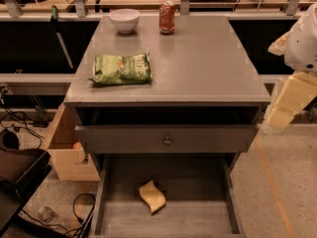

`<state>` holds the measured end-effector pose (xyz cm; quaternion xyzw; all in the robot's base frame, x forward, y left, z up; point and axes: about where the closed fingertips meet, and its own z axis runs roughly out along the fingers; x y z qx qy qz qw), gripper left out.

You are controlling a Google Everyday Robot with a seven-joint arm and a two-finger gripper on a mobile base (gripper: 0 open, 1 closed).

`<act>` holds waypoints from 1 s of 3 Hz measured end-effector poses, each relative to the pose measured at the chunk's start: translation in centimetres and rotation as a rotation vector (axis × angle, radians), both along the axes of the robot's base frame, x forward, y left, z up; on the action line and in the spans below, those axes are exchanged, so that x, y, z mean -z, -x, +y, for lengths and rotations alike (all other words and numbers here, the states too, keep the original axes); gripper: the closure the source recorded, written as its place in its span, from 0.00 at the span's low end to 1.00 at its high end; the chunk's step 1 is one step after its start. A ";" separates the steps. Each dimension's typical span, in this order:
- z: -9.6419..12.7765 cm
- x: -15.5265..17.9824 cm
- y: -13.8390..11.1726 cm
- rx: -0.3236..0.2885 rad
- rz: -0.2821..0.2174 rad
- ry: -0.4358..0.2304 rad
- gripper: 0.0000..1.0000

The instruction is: Pick sponge from middle drawer and place on counter

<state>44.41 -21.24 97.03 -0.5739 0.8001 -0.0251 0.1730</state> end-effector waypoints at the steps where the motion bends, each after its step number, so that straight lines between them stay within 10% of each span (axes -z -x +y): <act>1: 2.5 1.6 1.5 0.130 -0.009 -0.122 0.00; 3: 10.9 9.5 6.7 0.315 0.007 -0.314 0.00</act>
Offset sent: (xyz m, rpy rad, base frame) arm 0.0542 0.1233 -0.1936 0.5899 -0.5655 -0.5461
